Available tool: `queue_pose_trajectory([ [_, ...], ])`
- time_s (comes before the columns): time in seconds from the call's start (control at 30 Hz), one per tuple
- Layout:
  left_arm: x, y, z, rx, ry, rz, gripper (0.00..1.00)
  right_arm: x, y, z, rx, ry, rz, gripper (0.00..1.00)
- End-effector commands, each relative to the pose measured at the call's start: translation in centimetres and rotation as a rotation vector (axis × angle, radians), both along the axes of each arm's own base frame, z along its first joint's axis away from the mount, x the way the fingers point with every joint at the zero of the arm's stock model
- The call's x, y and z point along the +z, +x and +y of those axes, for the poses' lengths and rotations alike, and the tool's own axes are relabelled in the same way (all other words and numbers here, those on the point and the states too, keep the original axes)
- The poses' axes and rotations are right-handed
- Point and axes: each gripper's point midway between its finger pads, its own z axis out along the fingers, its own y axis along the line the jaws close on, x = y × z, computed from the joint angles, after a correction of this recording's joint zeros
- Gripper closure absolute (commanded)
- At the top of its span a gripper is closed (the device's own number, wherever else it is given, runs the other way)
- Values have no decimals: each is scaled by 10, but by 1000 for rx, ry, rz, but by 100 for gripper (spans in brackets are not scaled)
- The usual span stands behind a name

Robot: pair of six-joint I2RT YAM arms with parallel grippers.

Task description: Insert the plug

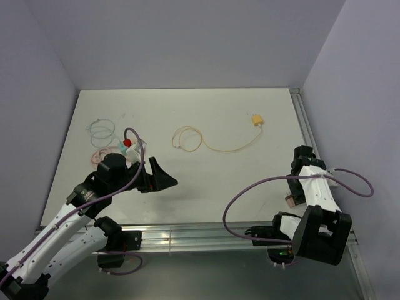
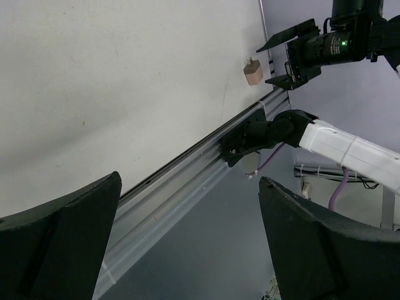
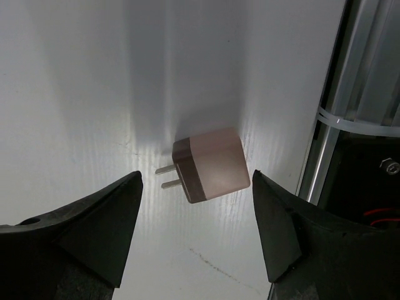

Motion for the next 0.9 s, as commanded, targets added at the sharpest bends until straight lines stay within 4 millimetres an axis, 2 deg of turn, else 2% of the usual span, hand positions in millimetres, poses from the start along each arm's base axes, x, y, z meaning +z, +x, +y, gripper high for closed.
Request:
queue_pose_trajectory([
  [0.0, 18, 7, -5, -11, -37, -77, 4, -1, -7, -8, -18, -51, 45, 22],
  [0.2, 17, 12, -8, 5, -47, -77, 4, -2, -12, -13, -34, -73, 119, 22],
  [0.33, 15, 13, -8, 6, -40, -68, 4, -10, -13, -11, -34, -47, 198, 22],
  [0.6, 17, 16, -8, 10, -27, -73, 4, -18, -3, -8, -8, -49, 175, 25],
  [0.7, 14, 15, -8, 9, -26, -62, 4, -21, -1, -9, 12, -49, 180, 32],
  [0.77, 14, 16, -7, 19, -27, -66, 4, -22, 3, -8, 21, -43, 170, 48],
  [0.8, 15, 15, -6, 19, -27, -66, 4, -24, 3, -8, 28, -39, 177, 59],
  [0.87, 15, 14, -5, 21, -28, -66, 4, -28, 5, -6, 35, -31, 171, 70],
])
